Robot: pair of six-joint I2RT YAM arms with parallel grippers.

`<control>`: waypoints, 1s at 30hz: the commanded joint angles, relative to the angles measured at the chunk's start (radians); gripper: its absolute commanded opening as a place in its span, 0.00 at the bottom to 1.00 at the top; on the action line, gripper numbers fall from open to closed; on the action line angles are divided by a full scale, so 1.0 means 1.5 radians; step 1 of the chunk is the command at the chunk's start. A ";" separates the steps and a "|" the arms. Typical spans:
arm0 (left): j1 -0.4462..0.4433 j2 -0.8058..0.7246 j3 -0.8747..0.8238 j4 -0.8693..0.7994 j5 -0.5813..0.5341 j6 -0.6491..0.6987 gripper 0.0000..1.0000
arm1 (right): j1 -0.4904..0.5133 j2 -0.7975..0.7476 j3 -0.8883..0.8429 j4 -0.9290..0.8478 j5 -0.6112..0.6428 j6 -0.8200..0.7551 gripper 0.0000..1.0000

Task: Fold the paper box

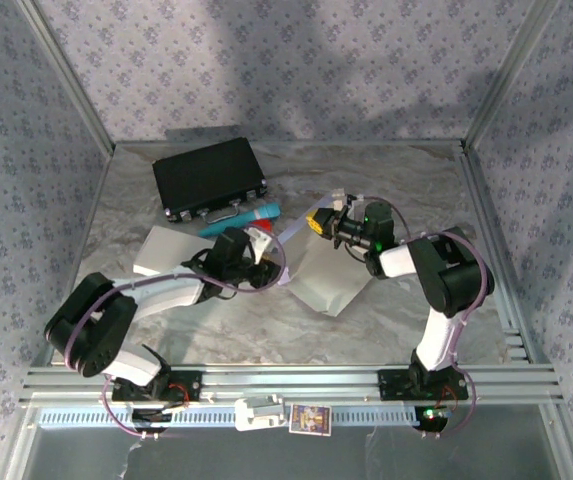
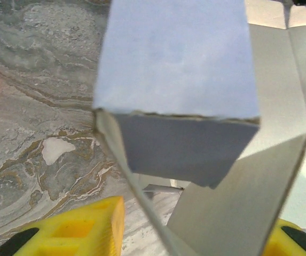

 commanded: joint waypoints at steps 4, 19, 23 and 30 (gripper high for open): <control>-0.025 0.020 0.043 -0.020 -0.111 -0.050 0.40 | 0.014 0.000 -0.013 0.009 0.041 0.022 0.00; -0.062 0.062 0.076 -0.035 -0.208 -0.135 0.30 | 0.032 -0.039 -0.051 -0.010 0.114 0.030 0.00; -0.077 0.075 0.102 -0.075 -0.265 -0.161 0.27 | 0.046 -0.056 -0.052 -0.034 0.142 0.032 0.00; -0.102 0.115 0.159 -0.141 -0.350 -0.209 0.23 | 0.066 -0.073 -0.056 -0.062 0.178 0.043 0.00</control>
